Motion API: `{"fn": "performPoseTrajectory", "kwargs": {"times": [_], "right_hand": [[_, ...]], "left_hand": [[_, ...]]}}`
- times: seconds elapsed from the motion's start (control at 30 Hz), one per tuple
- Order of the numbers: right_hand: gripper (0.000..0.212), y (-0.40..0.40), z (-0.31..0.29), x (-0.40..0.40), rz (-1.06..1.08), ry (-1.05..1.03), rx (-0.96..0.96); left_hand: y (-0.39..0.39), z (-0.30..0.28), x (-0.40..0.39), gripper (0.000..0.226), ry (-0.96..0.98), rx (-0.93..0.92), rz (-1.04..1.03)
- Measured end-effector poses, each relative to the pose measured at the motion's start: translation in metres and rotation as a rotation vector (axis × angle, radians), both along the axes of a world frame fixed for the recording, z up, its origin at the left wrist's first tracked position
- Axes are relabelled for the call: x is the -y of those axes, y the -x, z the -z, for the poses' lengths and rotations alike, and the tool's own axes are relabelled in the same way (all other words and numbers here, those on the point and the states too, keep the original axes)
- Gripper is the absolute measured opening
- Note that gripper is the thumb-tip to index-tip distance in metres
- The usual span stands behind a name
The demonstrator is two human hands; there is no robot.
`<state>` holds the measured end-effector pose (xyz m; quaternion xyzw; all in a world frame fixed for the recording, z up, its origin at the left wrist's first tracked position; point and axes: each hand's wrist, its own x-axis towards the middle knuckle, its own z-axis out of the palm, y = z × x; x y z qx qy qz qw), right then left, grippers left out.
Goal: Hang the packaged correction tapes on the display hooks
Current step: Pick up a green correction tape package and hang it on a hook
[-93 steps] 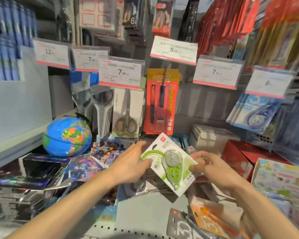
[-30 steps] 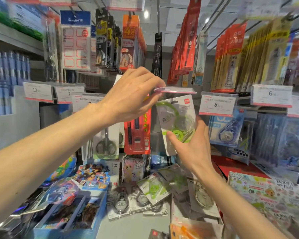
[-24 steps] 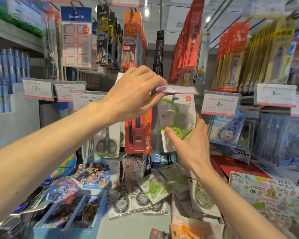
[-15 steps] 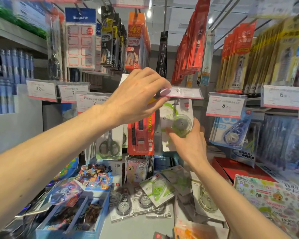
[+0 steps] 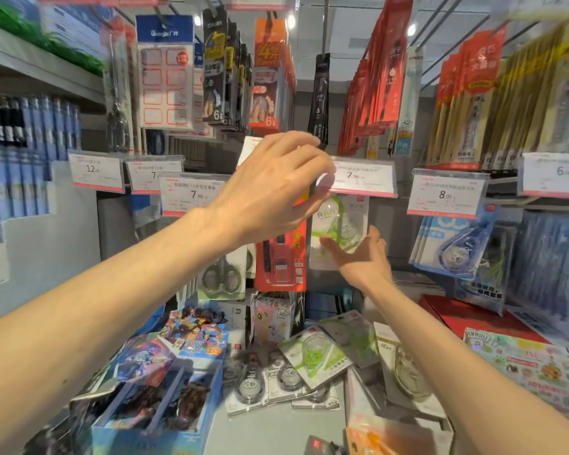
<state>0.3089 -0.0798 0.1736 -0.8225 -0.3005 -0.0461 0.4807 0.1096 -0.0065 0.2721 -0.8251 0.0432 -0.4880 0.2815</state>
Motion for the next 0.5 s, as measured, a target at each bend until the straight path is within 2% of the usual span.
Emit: {"fn": "performPoseTrajectory", "kwargs": {"times": [0.1, 0.2, 0.3, 0.4, 0.5], "right_hand": [[0.114, -0.005, 0.005, 0.016, -0.046, 0.096, 0.02], [0.098, -0.013, 0.013, 0.031, -0.057, 0.255, 0.153], [0.08, -0.024, 0.029, 0.04, -0.104, 0.442, 0.302], [0.06, -0.03, 0.045, 0.044, -0.178, 0.646, 0.403], [0.05, -0.03, 0.065, 0.042, -0.214, 0.827, 0.44]], "left_hand": [[0.003, 0.014, 0.001, 0.028, -0.062, 0.028, 0.0], [0.009, 0.037, 0.005, 0.025, -0.128, 0.074, 0.086], [0.012, 0.071, 0.006, 0.024, -0.104, 0.048, 0.136], [0.01, 0.119, -0.002, 0.026, 0.105, -0.112, 0.107], [-0.001, 0.168, -0.003, 0.028, 0.569, -0.291, -0.049]]}}
